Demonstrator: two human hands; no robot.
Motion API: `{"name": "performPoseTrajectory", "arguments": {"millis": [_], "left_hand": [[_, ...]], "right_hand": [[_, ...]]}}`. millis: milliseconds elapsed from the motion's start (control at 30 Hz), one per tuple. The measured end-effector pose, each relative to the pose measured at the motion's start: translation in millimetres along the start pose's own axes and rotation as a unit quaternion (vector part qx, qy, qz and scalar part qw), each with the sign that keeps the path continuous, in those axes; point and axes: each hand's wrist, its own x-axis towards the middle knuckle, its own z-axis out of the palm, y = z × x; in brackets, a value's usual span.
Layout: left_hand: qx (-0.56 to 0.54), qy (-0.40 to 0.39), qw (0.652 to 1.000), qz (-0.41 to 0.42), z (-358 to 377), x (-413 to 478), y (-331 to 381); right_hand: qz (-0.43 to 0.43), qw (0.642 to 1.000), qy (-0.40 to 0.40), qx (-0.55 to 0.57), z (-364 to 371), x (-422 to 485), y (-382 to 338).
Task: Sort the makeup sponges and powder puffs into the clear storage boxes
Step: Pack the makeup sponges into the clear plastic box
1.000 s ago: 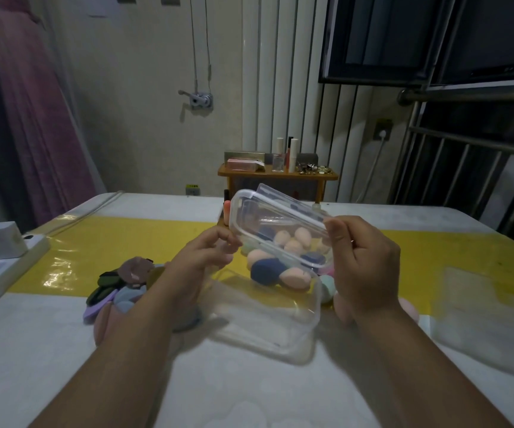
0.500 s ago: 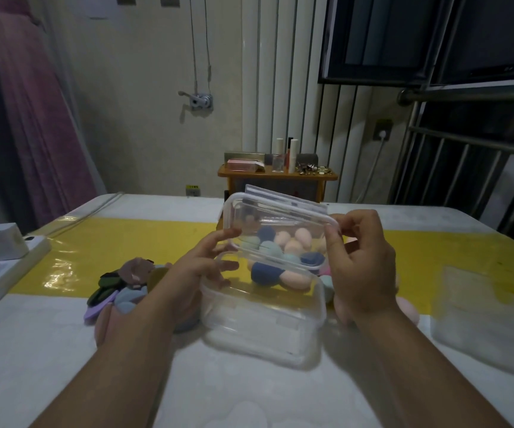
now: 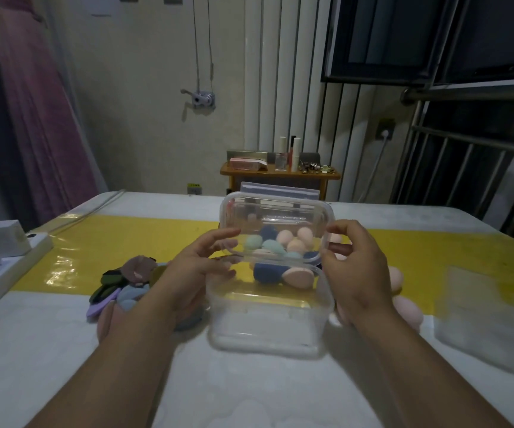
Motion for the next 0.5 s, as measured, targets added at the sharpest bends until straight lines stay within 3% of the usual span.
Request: {"name": "performPoseTrajectory", "arguments": {"millis": [133, 500], "left_hand": [[-0.002, 0.073, 0.997, 0.022, 7.9, 5.0, -4.8], [-0.017, 0.089, 0.995, -0.034, 10.8, -1.4, 3.3]], "right_hand": [[0.023, 0.998, -0.060, 0.017, 4.7, 1.1, 3.7], [-0.010, 0.987, -0.158, -0.022, 1.8, -2.2, -0.6]]}}
